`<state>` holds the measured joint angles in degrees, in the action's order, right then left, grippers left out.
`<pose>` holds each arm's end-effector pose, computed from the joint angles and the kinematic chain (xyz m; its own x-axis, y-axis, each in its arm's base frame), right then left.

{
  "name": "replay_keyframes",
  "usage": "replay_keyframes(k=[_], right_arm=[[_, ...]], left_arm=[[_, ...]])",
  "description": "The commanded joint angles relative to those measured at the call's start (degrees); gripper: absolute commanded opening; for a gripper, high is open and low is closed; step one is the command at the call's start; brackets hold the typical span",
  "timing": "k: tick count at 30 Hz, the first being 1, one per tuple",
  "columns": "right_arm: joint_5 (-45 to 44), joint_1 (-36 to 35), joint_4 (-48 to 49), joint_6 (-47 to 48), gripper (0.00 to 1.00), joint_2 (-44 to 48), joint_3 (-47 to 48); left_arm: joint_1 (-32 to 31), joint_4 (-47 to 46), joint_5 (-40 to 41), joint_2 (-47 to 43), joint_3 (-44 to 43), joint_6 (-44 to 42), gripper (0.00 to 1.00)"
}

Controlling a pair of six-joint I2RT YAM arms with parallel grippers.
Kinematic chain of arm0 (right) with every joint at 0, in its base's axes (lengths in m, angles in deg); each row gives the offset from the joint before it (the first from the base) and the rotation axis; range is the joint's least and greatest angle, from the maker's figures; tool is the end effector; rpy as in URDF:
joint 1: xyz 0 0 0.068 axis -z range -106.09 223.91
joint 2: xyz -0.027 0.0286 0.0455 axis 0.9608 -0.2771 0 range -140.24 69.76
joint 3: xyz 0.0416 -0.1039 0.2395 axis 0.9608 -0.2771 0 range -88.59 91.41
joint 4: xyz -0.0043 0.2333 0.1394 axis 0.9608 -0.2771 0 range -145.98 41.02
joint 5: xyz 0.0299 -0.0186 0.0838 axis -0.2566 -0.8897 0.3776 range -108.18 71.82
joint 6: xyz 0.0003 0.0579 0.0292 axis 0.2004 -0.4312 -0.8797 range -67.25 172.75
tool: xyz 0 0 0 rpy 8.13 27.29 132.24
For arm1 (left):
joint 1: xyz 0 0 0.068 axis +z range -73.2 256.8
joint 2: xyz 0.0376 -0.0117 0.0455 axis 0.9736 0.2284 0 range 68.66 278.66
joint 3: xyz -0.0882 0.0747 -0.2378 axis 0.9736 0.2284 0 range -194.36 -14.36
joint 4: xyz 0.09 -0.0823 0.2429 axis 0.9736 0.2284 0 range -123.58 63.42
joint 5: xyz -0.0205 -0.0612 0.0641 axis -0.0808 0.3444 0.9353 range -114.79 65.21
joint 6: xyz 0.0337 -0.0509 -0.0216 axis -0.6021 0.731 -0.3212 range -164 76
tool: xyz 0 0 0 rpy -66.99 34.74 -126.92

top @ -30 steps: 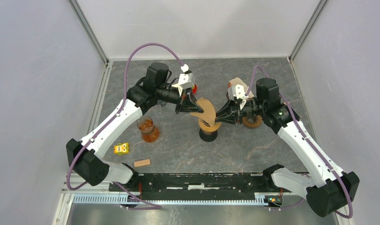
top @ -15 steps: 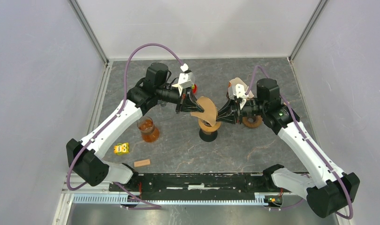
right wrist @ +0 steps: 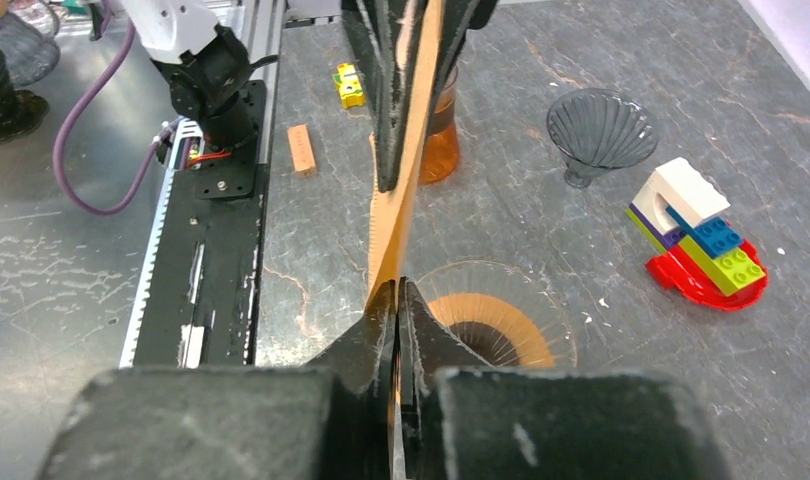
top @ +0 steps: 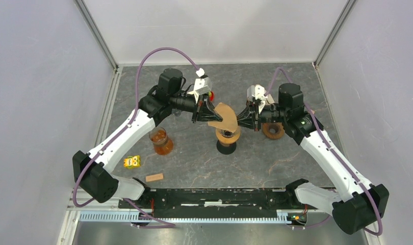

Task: Place the coffee filter in the dripper
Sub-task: Adjust the coffee filter.

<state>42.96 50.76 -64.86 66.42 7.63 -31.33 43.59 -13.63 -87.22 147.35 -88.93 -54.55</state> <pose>0.2151 0.1402 0.3423 -0.0938 -0.1640 -0.9820 -0.9931 0.0853 0.0806 0.2419 -0.2119 0.3656 -0.1650 0.2093 -0.9638 0.9774 -0.0961 -0.1882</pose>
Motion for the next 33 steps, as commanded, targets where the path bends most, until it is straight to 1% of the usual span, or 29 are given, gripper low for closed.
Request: replay_keyframes(k=[1, 2, 3, 5, 6, 10, 11, 14, 16, 19, 22, 25, 28, 33], right_arm=[[-4.99, -0.02, 3.01, -2.67, 0.0, -0.73, 1.92], [-7.44, 0.01, 1.91, -2.08, 0.0, -0.92, 3.47], [-11.01, -0.04, 0.91, -1.5, 0.0, -1.11, 5.28], [-18.11, -0.04, 0.41, -1.94, 0.0, -1.4, 8.05], [-21.14, -0.05, 0.26, -2.72, 0.0, -1.69, 9.36], [-34.44, -0.04, -0.25, -6.66, 0.0, -3.25, 13.19], [-37.27, -0.03, -0.08, -7.61, 0.0, -3.4, 13.72], [-44.63, -0.07, 1.27, -11.04, 0.0, -3.91, 14.47], [-48.22, -0.11, 1.86, -13.43, 0.0, -4.84, 15.26], [-52.98, -1.09, 1.97, -16.23, 0.0, -6.78, 16.85], [-56.95, -3.36, 2.38, -16.58, 0.0, -8.05, 16.79], [-59.3, -5.3, 2.75, -16.32, 0.0, -9.0, 15.88], [-59.83, -5.97, 3.13, -16.55, 0.0, -9.65, 14.84], [-59.53, -6.41, 3.52, -16.91, 0.0, -10.24, 14.23]], left_arm=[[0.4, -7.06, 2.63, -1.26, 1.05, 6.8, 0.17], [0.59, -8.41, 4.35, -1.15, 1.12, 8.19, 0.25], [0.94, -8.85, 6.67, -1.01, 0.74, 9.34, 0.31], [1.49, -8.35, 12.63, -0.45, -1.56, 10.0, 0.41], [1.82, -7.67, 16.45, -0.04, -3.31, 11.68, 0.46], [2.45, -4.69, 30.52, 1.4, -9.26, 14.98, 0.76], [2.45, -4.07, 32.69, 1.67, -10.31, 15.8, 0.78], [2.3, -3.63, 37.3, 2.62, -11.92, 20.71, 0.8], [1.56, -3.38, 38.88, 3.6, -12.65, 24.58, 0.81], [-0.95, -3.42, 41.21, 5.17, -13.72, 30.65, 0.8], [-3.3, -2.3, 43.12, 6.9, -16.22, 34.6, 0.78], [-4.52, -0.19, 45.11, 9.33, -19.64, 37.88, 0.75], [-5.48, 2.08, 47.56, 11.94, -23.26, 39.35, 0.74], [-6.2, 4.11, 50.33, 14.03, -25.28, 41.27, 0.72]])
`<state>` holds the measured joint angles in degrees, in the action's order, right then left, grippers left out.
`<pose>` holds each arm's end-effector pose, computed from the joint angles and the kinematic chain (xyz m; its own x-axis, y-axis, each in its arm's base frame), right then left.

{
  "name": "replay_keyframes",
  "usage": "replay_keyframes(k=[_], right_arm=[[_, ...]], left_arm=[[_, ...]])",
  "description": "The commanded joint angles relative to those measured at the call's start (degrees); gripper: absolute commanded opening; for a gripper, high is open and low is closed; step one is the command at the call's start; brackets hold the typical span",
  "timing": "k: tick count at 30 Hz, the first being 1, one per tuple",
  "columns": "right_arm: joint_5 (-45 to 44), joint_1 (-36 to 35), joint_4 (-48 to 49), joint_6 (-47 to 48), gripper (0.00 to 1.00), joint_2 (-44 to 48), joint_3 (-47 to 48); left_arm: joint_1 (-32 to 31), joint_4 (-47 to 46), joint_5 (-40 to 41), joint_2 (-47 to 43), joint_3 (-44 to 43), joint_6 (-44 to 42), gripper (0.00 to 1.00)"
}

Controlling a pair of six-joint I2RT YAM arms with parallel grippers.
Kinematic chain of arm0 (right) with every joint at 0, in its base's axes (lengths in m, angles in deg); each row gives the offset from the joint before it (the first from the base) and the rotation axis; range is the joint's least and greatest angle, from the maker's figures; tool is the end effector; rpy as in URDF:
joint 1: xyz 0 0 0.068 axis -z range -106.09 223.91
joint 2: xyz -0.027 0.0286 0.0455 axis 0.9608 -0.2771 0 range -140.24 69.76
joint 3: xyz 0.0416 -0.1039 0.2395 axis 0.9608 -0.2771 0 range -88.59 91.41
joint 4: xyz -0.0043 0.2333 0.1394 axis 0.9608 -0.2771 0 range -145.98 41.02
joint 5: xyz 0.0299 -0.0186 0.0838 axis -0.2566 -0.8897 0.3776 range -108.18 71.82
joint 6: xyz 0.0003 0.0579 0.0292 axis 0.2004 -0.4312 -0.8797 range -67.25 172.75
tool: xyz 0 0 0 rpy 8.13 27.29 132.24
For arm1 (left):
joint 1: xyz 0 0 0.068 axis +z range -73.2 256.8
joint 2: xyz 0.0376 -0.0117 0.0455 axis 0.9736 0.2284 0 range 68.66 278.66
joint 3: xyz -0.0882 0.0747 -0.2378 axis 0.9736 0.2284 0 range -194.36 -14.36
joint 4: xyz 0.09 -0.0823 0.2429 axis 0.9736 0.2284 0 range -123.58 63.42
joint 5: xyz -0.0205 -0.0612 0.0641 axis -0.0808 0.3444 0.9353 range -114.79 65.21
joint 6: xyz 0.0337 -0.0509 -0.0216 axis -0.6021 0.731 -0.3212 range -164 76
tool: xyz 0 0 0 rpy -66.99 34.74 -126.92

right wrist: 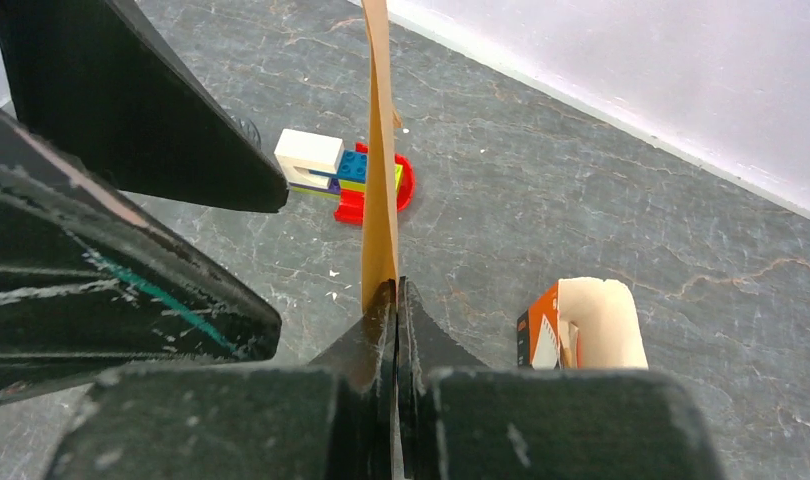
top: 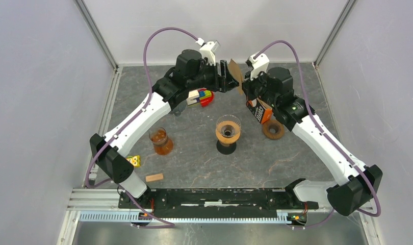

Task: Place the coffee filter in the dripper
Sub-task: Adjust the coffee filter.

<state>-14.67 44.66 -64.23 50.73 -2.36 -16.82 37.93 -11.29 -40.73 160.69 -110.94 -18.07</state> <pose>0.2759 0.1580 0.3813 -0.2534 -0.1015 -0.9620 -0.5307 0.8461 0.0505 0.2998 -0.2595 0.4114 -0.5663 -0.0836 -0.8200 0.6222 0.6092 -0.4917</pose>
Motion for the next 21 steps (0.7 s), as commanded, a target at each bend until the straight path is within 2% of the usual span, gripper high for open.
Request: replay_keyframes(k=[1, 21], right_arm=[[-1.76, -0.42, 2.94, -1.3, 0.0, -0.26, -0.46], [-0.85, -0.6, 4.15, -1.49, 0.0, 0.95, -3.0]], left_arm=[[-0.63, 1.96, 4.04, 0.9, -3.55, 4.78, 0.72], [-2.34, 2.11, 6.3, 5.95, -8.22, 4.64, 0.62]])
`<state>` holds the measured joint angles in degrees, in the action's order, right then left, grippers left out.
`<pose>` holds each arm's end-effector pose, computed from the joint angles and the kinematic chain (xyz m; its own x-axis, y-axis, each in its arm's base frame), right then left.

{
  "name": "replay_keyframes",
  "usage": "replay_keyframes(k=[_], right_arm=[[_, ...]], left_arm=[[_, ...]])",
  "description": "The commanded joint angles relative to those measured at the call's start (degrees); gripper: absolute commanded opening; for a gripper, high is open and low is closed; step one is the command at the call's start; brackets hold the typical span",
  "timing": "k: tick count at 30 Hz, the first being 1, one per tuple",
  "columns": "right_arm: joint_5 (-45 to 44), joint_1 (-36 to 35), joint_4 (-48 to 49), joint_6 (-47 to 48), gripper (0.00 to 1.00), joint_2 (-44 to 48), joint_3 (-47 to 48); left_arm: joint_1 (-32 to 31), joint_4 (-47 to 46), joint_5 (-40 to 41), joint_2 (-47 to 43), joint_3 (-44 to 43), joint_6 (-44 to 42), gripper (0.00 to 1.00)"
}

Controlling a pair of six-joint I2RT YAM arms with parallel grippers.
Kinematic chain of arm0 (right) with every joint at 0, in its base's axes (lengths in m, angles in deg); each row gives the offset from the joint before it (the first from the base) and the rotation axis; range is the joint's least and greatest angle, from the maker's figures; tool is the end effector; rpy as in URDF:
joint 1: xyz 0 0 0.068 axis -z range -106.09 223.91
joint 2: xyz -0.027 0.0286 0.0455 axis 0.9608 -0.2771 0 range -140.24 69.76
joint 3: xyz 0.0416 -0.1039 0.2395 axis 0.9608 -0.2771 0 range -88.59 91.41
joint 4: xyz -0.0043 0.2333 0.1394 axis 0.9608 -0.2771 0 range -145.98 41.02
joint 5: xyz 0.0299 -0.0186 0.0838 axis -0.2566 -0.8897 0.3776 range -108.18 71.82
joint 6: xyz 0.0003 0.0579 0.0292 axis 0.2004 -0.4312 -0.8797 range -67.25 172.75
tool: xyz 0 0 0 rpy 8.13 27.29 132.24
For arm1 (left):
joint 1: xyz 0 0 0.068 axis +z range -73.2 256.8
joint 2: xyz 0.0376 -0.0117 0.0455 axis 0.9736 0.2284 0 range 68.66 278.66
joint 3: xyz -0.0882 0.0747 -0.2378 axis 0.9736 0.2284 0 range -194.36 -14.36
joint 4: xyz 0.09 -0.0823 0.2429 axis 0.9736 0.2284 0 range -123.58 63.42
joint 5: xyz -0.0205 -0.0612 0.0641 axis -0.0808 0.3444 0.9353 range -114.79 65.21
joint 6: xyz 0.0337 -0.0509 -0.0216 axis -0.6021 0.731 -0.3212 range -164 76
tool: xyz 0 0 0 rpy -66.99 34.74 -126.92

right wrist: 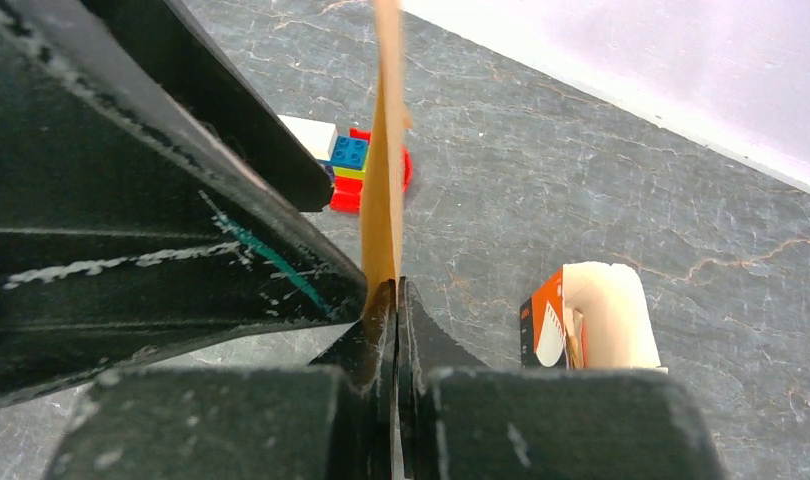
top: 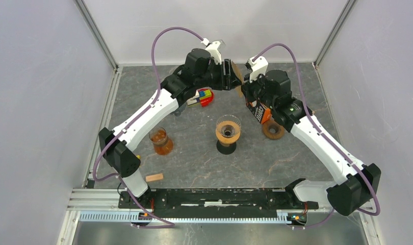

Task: Place the coffee filter in the dripper
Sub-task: Adjust the coffee filter.

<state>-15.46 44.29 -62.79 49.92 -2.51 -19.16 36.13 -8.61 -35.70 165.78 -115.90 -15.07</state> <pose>0.2772 0.1604 0.3681 -0.2751 -0.0995 -0.9563 -0.5204 0.8518 0.0610 0.3108 -0.2797 0.4030 -0.6076 -0.1041 -0.7874 0.5490 0.6614 -0.5111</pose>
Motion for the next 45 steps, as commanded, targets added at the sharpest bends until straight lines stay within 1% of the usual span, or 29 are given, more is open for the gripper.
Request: replay_keyframes(k=[1, 7, 15, 22, 29, 32, 42, 45], right_arm=[[0.0, -0.26, 2.8, -0.69, 0.0, 1.14, -0.9], [-0.09, -0.26, 3.0, -0.71, 0.0, 1.23, -1.4], [-0.32, -0.23, 2.81, -0.81, 0.0, 1.3, -1.03], [-0.63, -0.26, 2.73, -0.72, 0.0, 1.38, -1.13], [-0.45, -0.25, 2.54, -0.76, 0.0, 1.77, -0.93], [0.51, -0.26, 2.79, -0.93, 0.0, 1.89, -1.18], [1.3, -0.21, 2.99, -1.31, 0.0, 2.25, -1.77], [1.24, -0.26, 3.06, -1.47, 0.0, 2.21, -1.76]], left_arm=[[-0.64, -0.54, 1.24, 1.09, -3.47, 1.57, 0.62], [-1.24, -0.8, 1.21, 1.23, -3.14, 1.27, 0.61], [-1.43, -1.02, 2.39, 1.08, -1.47, 0.14, 0.51], [-1.43, -2.12, 1.67, -0.29, 0.63, -0.4, 0.49], [-1.43, -2.64, 1.91, -0.93, 1.82, -1.42, 0.42], [-1.43, -2.94, 2.11, -0.72, 1.78, -1.64, 0.41], [-1.43, -1.86, 5.52, 0.83, -0.14, -4.85, 0.3], [-1.43, -1.92, 5.38, 1.42, -0.41, -6.24, 0.23]])
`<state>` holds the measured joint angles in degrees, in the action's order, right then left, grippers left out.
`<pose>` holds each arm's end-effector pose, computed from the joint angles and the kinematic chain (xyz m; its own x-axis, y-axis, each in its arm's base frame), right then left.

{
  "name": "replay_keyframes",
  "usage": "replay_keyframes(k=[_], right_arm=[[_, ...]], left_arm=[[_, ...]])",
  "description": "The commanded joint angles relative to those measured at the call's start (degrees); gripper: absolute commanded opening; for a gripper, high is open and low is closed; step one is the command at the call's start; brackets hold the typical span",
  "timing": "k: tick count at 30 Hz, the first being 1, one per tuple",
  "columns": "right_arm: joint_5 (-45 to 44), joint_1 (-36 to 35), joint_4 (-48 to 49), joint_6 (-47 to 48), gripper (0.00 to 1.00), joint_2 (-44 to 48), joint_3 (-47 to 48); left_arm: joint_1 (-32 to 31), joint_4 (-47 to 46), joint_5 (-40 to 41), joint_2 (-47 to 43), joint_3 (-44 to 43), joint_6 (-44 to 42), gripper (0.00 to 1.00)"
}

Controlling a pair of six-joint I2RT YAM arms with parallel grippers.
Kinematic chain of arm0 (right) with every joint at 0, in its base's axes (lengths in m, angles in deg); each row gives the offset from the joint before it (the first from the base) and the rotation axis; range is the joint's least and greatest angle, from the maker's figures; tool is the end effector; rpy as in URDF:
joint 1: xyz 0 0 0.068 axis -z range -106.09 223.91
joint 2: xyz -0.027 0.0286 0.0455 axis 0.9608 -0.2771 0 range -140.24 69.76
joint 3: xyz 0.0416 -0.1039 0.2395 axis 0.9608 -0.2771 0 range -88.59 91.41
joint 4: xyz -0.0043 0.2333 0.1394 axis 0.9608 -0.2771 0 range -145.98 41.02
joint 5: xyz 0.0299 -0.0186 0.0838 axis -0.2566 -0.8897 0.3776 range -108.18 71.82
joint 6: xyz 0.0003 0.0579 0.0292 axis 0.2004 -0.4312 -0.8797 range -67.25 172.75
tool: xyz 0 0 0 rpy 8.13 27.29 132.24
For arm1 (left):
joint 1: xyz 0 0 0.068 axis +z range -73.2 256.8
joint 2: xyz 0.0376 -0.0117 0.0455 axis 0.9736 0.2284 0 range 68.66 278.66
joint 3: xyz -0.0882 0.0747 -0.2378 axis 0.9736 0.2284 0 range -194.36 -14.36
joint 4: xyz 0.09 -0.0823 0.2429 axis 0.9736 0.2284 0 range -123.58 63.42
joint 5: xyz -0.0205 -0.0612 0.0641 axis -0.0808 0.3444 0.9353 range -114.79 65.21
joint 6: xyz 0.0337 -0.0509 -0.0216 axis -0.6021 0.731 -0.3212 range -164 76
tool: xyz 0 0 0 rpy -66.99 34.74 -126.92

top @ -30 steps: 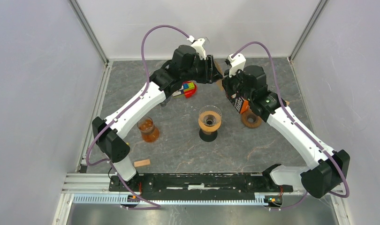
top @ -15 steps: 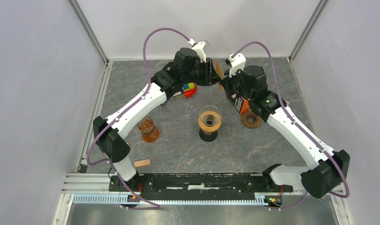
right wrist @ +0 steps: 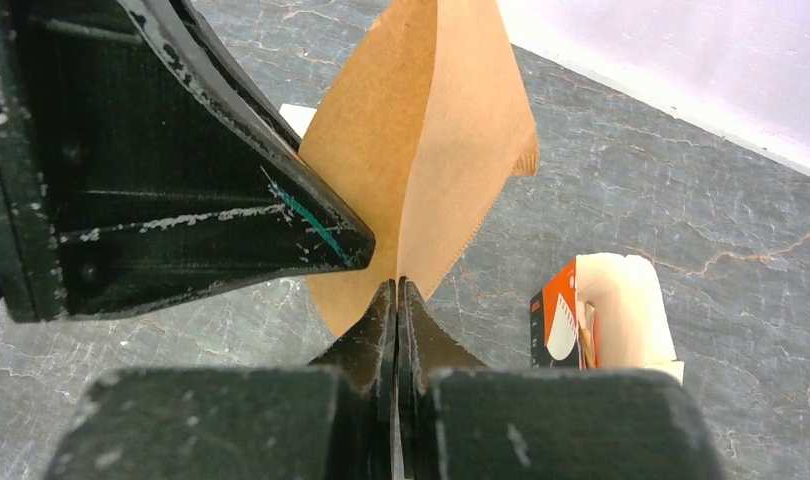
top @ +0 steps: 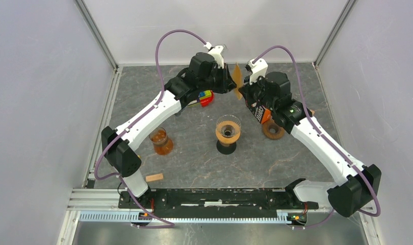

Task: Place the coffee filter in the dripper
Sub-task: Adjust the coffee filter.

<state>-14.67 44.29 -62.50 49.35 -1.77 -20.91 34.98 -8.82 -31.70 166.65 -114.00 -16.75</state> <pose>0.2744 0.1596 0.3611 -0.2913 -0.0974 -0.9517 -0.5279 0.8460 0.0750 0.3118 -0.2872 0.3850 -0.6009 -0.0722 -0.7961 0.5279 0.7119 -0.4631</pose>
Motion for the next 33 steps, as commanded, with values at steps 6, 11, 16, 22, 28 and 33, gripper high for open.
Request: replay_keyframes(k=[6, 11, 16, 22, 28, 33], right_arm=[[-3.77, -0.26, 2.05, 0.34, 0.0, 2.16, -0.35], [-7.8, -0.26, 1.82, 0.97, 0.05, 2.52, -0.53], [-9.94, -0.25, 1.9, 1.82, 0.08, 2.79, -1.01], [-7.95, -0.26, 2.49, 0.72, 0.23, 2.33, -0.75], [-7.73, -0.25, 2.18, 0.67, 0.31, 1.96, 0.39], [-9.6, -0.3, 1.88, 1.09, 0.29, 1.48, 1.14]], left_arm=[[-0.36, -1.83, 0.89, -0.21, -1.32, -6.38, 0.02], [-1.29, -1.1, 3.09, -1.02, -0.82, -9.61, 0.02], [-2.36, -0.1, 6.62, -1.64, -0.91, -13.0, 0.02], [-4.38, 0.08, 6.71, -1.9, -1.09, -14.93, 0.02], [-5.1, 0.24, 8.09, -2.15, -1.09, -15.29, 0.02], [-5.29, 0.38, 8.06, -2.34, -0.83, -15.46, 0.02]])
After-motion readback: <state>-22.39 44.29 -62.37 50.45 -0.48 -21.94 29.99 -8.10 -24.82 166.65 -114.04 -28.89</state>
